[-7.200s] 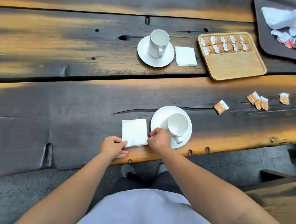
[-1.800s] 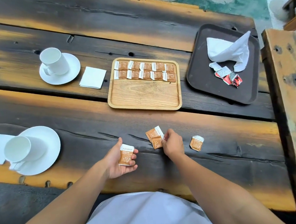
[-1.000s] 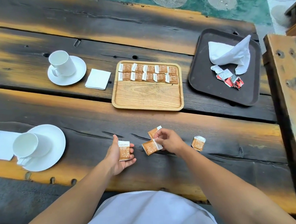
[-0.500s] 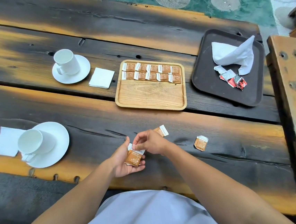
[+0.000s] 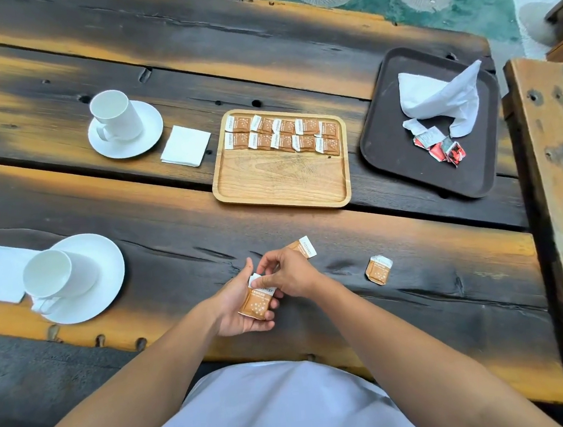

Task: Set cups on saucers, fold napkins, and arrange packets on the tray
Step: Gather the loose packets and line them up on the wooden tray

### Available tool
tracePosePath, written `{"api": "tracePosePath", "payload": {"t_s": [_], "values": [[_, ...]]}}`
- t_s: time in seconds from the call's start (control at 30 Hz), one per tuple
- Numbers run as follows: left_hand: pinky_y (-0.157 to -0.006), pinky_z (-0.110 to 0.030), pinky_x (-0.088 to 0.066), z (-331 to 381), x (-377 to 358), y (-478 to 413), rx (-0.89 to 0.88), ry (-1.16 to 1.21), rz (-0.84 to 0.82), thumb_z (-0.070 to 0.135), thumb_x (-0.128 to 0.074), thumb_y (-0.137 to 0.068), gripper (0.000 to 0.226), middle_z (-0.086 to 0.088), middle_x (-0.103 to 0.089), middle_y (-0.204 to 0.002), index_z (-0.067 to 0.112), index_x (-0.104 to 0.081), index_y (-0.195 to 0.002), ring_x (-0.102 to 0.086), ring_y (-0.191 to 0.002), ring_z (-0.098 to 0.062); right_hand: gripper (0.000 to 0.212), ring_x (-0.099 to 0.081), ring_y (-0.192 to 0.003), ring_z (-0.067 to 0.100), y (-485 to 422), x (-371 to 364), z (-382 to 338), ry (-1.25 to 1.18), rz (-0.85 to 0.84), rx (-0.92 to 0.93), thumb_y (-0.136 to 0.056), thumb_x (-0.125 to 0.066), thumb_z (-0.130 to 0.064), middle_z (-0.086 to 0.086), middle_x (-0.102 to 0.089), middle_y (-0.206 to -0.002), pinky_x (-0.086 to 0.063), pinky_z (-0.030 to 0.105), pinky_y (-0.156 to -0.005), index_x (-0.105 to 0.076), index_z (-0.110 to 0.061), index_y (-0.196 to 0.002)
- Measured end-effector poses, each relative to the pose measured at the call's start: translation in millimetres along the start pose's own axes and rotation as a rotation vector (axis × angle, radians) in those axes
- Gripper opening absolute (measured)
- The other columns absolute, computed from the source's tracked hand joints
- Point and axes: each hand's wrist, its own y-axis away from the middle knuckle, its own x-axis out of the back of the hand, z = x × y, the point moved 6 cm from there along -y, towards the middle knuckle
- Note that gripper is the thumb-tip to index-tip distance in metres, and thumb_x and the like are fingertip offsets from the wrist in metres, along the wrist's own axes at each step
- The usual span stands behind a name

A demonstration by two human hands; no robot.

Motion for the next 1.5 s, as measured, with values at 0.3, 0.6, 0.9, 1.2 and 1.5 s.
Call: {"api": "tracePosePath", "payload": {"t_s": [0.3, 0.6, 0.9, 1.2, 1.5], "values": [[-0.063, -0.034, -0.053, -1.4, -6.8, -6.5, 0.027, -0.073, -0.026, 0.087, -0.029, -0.077, 0.089, -0.010, -0.058, -0.068, 0.006, -0.065, -0.076, -0.055, -0.055, -0.021, 0.020, -0.057, -0.044, 0.009, -1.5, 3.4, 8.4, -0.036, -0.023, -0.015, -0.079, -0.082, -0.018, -0.011, -0.066, -0.055, -0.044, 0.018, -0.045, -0.067, -0.023, -0.067], [-0.064, -0.035, -0.054, 5.3, -8.3, -18.0, 0.065, -0.064, -0.013, 0.086, -0.033, -0.076, 0.089, -0.011, -0.059, -0.067, 0.004, -0.068, -0.079, -0.057, -0.055, -0.023, 0.013, -0.055, -0.044, 0.013, -7.7, 10.2, 15.2, -0.106, -0.087, -0.070, -0.081, -0.080, -0.016, -0.005, -0.068, -0.058, -0.045, 0.020, -0.046, -0.076, -0.022, -0.070], [-0.062, -0.033, -0.052, 16.1, -9.1, -23.9, 0.073, -0.044, 0.013, 0.086, -0.033, -0.078, 0.084, -0.011, -0.060, -0.072, 0.008, -0.065, -0.079, -0.057, -0.060, -0.023, 0.002, -0.052, -0.056, 0.006, -14.2, 42.1, 30.3, -0.215, 0.089, -0.234, -0.087, -0.074, -0.016, -0.003, -0.063, -0.067, -0.041, 0.013, -0.048, -0.073, -0.015, -0.086], [-0.059, -0.032, -0.049, 20.8, -0.5, -34.0, 0.081, 0.023, 0.089, 0.084, -0.037, -0.078, 0.080, -0.008, -0.053, -0.065, 0.008, -0.061, -0.083, -0.047, -0.049, -0.019, 0.042, -0.061, -0.107, 0.022, -21.9, 88.8, 62.6, 0.049, 0.460, -0.334, -0.084, -0.077, -0.027, 0.005, -0.064, -0.109, -0.047, 0.033, -0.094, -0.062, -0.013, -0.121], [-0.056, -0.032, -0.049, 23.4, 6.0, -36.5, 0.060, 0.063, 0.121, 0.084, -0.037, -0.079, 0.080, -0.008, -0.053, -0.064, 0.008, -0.061, -0.081, -0.046, -0.047, -0.019, 0.056, -0.039, -0.124, 0.029, -15.1, 59.8, 61.9, 0.445, 0.525, -0.376, -0.080, -0.078, -0.034, 0.007, -0.031, -0.131, -0.047, 0.043, -0.089, -0.045, -0.021, -0.124]]}}
